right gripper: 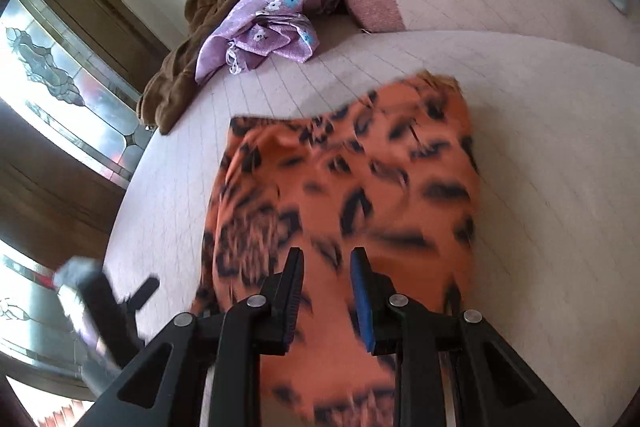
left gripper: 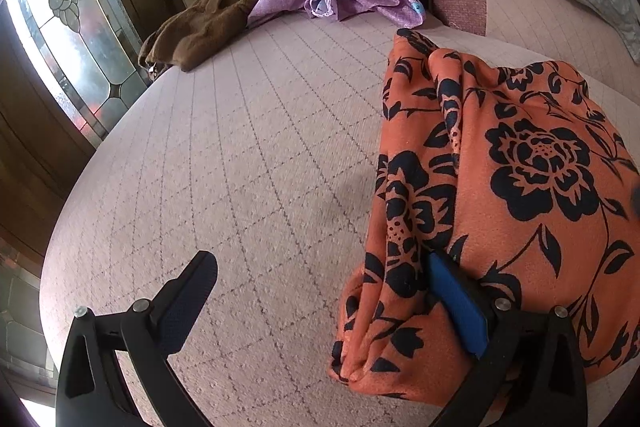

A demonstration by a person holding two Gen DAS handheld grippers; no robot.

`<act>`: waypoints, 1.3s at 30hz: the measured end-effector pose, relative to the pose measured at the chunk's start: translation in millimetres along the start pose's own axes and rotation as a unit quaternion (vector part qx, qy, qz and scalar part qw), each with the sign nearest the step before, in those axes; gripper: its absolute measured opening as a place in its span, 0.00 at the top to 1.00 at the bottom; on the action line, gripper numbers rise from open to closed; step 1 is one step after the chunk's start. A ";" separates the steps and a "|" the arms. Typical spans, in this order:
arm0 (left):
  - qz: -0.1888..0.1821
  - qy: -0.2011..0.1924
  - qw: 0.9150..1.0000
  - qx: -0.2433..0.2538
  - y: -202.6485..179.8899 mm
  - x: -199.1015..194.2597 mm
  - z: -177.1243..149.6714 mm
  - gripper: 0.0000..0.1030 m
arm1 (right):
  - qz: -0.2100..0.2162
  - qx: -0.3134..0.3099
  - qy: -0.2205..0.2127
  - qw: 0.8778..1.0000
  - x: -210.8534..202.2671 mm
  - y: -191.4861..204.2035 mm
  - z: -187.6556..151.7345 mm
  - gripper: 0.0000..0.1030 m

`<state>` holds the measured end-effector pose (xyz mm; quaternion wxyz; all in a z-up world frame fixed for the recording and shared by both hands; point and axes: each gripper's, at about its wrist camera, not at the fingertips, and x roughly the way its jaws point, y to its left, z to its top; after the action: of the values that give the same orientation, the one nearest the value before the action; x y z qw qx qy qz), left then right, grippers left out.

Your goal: Fold small clothes

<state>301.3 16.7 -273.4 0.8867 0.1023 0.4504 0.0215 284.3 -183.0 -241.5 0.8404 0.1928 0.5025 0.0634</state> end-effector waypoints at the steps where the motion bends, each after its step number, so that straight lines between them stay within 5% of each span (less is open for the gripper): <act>1: 0.000 -0.001 1.000 0.001 -0.7 0.1 -0.6 0.00 | -0.004 0.002 0.001 1.000 1.3 -2.1 -8.3 0.73; 7: 0.005 -0.015 1.000 0.016 -4.7 -0.8 -4.0 0.00 | -0.053 -0.073 -0.023 0.996 28.2 3.5 -42.9 0.72; 11: -0.001 -0.014 1.000 0.017 -1.7 -4.8 0.5 0.00 | -0.048 -0.050 -0.013 0.998 26.7 0.1 -36.6 0.72; 15: 0.004 -0.064 0.998 -0.007 12.7 -28.6 8.2 0.00 | -0.051 -0.066 0.010 0.996 11.2 4.2 -32.9 0.73; 18: -0.016 -0.076 0.997 -0.027 20.7 -35.3 10.1 0.00 | -0.027 -0.065 0.002 0.998 -15.4 6.9 -41.6 0.73; 23: 0.001 -0.006 1.000 0.017 -1.8 2.3 5.3 0.00 | -0.021 -0.065 0.005 0.998 -26.1 -5.9 -56.1 0.73; 25: 0.011 -0.020 0.999 0.025 -6.2 -0.3 5.8 0.00 | -0.021 -0.057 0.033 0.998 -5.3 -16.3 -61.3 0.72; 32: 0.039 -0.048 0.997 0.050 -19.9 -5.0 3.2 0.00 | 0.033 -0.076 -0.006 0.997 2.6 -31.9 -73.7 0.72; 39: 0.048 -0.063 0.995 0.062 -19.1 -6.0 1.6 0.00 | 0.049 -0.049 0.020 0.997 3.6 -38.1 -64.7 0.72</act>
<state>298.0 -3.0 -271.5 0.9032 0.1797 0.3886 0.0299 226.5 -200.0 -286.4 0.8346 0.1744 0.5053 0.1327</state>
